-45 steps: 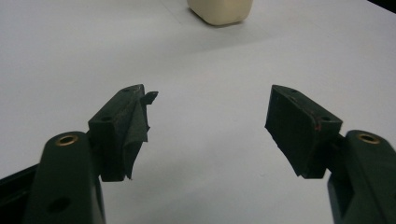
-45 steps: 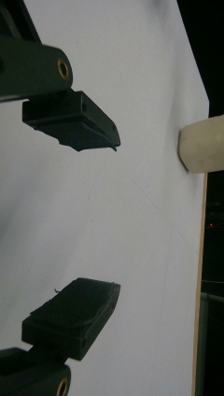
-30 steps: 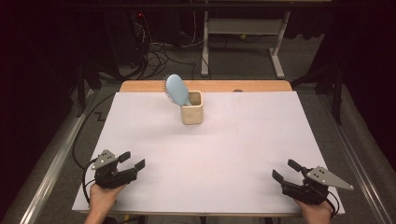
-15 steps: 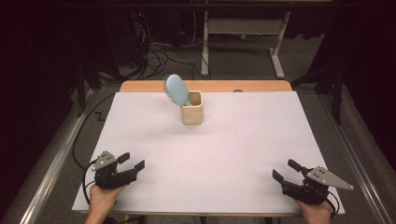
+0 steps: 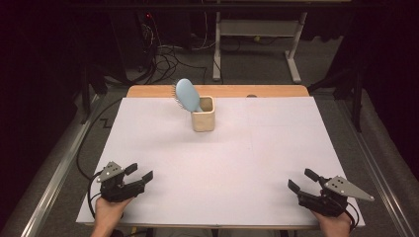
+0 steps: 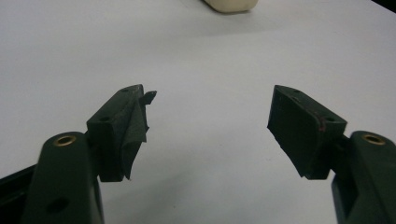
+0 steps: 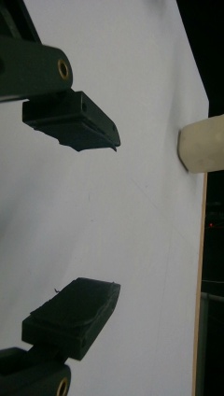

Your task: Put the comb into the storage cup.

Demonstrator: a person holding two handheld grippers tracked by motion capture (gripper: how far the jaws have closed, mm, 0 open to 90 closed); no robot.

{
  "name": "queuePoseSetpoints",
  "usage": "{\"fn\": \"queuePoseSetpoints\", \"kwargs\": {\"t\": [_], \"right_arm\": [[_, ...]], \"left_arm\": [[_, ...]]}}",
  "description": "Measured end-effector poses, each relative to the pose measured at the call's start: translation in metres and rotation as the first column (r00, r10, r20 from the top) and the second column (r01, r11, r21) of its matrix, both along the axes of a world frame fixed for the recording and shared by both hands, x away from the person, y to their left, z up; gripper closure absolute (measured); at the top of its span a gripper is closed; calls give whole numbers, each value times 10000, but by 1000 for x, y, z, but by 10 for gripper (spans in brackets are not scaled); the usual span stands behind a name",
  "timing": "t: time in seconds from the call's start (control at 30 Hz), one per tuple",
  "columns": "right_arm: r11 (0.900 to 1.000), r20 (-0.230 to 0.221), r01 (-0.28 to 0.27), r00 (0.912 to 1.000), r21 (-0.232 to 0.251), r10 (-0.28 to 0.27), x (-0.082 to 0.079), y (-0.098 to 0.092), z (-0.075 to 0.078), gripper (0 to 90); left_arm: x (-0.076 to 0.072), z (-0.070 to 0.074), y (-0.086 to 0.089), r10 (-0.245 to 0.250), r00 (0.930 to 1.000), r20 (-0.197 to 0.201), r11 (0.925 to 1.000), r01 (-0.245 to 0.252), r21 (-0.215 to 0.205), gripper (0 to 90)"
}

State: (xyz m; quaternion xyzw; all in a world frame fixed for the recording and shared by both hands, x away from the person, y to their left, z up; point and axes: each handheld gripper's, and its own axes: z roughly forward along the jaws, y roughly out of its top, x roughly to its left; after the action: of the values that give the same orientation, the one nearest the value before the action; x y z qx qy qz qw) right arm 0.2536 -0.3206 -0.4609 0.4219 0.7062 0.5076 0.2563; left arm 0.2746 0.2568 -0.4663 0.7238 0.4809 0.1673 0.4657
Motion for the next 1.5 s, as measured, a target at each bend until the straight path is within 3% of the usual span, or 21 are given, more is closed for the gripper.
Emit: {"fn": "queuePoseSetpoints", "kwargs": {"t": [0.5, 1.03, 1.5], "right_arm": [[10000, 34, -43, 10000, 20, 43, 0, 0, 0, 258], [10000, -27, -44, 10000, 44, 44, 0, 0, 0, 258], [10000, -41, -48, 10000, 31, 48, 0, 0, 0, 258]], "left_arm": [[-3, -4, 3, 193, 9998, 15, 9998, -193, 13, 287], [-8, -7, -1, -42, 9998, -173, 9999, 45, 163, 283], [-9, -7, 0, 106, 9999, -42, 9999, -105, 133, 283]]}}
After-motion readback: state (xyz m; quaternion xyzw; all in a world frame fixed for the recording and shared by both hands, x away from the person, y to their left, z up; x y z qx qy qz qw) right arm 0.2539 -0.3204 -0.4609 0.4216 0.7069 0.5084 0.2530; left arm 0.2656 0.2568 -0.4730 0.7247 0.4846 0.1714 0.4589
